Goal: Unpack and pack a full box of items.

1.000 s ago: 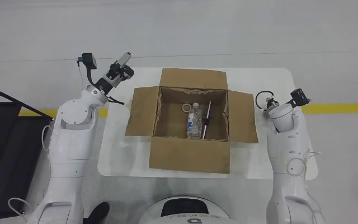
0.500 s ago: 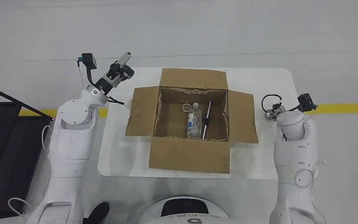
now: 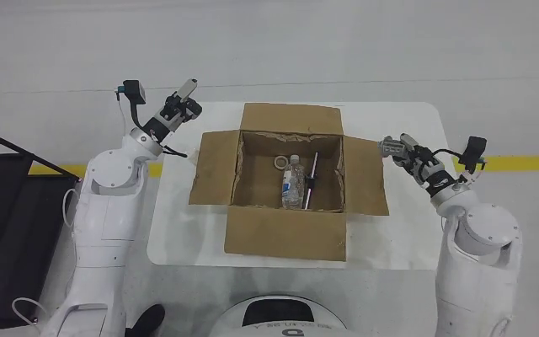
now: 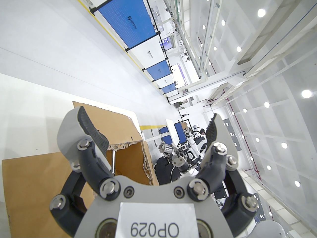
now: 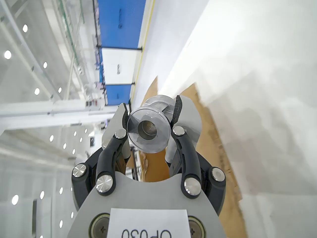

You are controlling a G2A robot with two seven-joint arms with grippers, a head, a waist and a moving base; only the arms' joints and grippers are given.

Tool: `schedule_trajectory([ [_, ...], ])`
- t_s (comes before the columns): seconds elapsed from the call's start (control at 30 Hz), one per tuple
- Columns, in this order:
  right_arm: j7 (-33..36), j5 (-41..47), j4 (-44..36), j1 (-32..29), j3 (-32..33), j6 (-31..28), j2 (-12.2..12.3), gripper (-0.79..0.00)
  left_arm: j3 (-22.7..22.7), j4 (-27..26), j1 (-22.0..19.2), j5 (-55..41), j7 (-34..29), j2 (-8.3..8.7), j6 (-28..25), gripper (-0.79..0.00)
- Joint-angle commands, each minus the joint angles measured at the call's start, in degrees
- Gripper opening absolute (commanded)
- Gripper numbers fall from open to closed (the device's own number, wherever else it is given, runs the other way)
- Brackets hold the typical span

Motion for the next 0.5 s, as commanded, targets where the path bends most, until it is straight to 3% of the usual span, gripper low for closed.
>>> schedule_trajectory([
  [0.0, 2.91, -0.10, -1.30, -1.14, -1.82, -0.63, 0.17, -0.785, 0.00, 0.02, -0.01, -0.04, 0.00, 0.00, 0.01, 0.000],
  [0.47, 2.61, 0.86, -0.64, -1.18, -2.28, -1.49, 0.26, -0.785, 0.00, 0.02, -0.01, -0.04, 0.00, 0.00, 0.01, 0.000],
])
